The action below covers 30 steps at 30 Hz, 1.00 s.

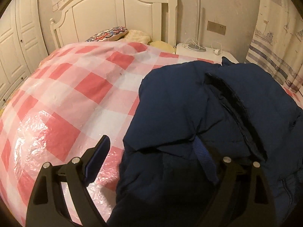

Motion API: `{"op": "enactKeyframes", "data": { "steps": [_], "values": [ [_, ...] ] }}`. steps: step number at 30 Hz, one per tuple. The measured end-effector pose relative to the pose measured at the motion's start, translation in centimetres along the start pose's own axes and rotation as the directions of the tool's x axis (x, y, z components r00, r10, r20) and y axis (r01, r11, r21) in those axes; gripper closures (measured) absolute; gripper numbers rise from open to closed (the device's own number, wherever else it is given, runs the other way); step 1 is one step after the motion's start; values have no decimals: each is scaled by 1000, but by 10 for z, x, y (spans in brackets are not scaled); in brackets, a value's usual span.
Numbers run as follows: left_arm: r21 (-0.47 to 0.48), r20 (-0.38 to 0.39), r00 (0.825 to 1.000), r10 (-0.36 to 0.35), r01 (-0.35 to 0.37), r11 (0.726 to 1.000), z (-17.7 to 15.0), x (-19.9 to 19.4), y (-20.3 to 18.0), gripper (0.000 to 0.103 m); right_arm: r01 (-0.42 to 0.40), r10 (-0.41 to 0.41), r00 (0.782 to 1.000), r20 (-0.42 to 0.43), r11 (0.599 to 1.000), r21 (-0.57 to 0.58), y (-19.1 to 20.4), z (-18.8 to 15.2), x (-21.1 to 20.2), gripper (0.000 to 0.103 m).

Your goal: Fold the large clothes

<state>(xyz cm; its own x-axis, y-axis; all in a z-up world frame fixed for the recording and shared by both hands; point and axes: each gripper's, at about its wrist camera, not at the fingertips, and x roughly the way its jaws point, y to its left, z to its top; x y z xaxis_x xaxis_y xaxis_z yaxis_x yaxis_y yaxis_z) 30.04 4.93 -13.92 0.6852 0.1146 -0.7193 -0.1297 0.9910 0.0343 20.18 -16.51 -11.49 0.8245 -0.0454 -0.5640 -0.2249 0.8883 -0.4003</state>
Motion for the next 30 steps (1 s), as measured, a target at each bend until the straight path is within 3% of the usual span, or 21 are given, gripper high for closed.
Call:
{"op": "enactKeyframes", "data": {
  "steps": [3, 7, 10, 11, 12, 13, 15, 16, 18, 20, 22, 24, 25, 27, 28, 29, 30],
  "values": [
    [-28, 30, 1000, 6, -5, 1000, -1, -6, 4, 11, 19, -9, 999, 45, 972, -234, 49, 24, 5, 5],
    [-104, 32, 999, -14, 17, 994, -1, -9, 19, 9, -41, 66, 996, 53, 927, -373, 91, 52, 26, 8],
    [-131, 19, 999, -37, 39, 991, -1, -6, 24, 8, -113, 138, 990, 33, 905, -410, 102, 65, 36, 20],
    [-129, 19, 999, -36, 38, 991, -1, -7, 24, 8, -154, 175, 985, 13, 897, -413, 103, 68, 41, 32],
    [-128, 20, 999, -34, 36, 991, -1, -7, 23, 8, -210, 224, 975, -12, 891, -403, 101, 71, 44, 45],
    [-127, 21, 999, -34, 36, 991, -1, -7, 23, 8, -292, 300, 953, -30, 892, -345, 88, 76, 45, 51],
    [-130, 21, 999, -39, 42, 991, -1, -7, 24, 8, -395, 404, 914, 17, 902, -175, 56, 83, 37, 73],
    [-132, 21, 999, -40, 43, 990, -1, -7, 24, 8, -431, 434, 898, 68, 901, -59, 29, 84, 33, 75],
    [-132, 19, 999, -40, 42, 990, -2, -6, 23, 8, -455, 432, 887, 162, 878, 152, -19, 76, 27, 80],
    [-127, 19, 999, -34, 36, 991, -1, -7, 22, 8, -470, 390, 882, 266, 780, 413, -81, 49, 22, 80],
    [-123, 21, 999, -28, 30, 992, -1, -7, 21, 8, -454, 331, 891, 312, 604, 655, -138, 5, 26, 80],
    [-122, 19, 999, -26, 28, 992, -1, -7, 20, 8, -383, 286, 919, 270, 497, 779, -170, -33, 33, 78],
    [-121, 20, 999, -27, 29, 992, -1, -7, 20, 8, -345, 290, 930, 226, 475, 810, -180, -50, 38, 77],
    [-118, 20, 999, -28, 30, 993, -1, -7, 20, 6, -296, 312, 936, 166, 437, 849, -191, -75, 46, 61],
    [-117, 21, 1000, -23, 25, 993, -1, -7, 20, 6, -302, 336, 927, 168, 403, 864, -194, -86, 49, 56],
    [-115, 22, 1000, -20, 22, 993, -1, -7, 19, 6, -318, 356, 917, 181, 378, 869, -193, -93, 51, 35],
    [-115, 22, 1000, -19, 22, 993, -1, -7, 19, 6, -342, 372, 906, 204, 356, 870, -192, -97, 53, 21]
  ]
}}
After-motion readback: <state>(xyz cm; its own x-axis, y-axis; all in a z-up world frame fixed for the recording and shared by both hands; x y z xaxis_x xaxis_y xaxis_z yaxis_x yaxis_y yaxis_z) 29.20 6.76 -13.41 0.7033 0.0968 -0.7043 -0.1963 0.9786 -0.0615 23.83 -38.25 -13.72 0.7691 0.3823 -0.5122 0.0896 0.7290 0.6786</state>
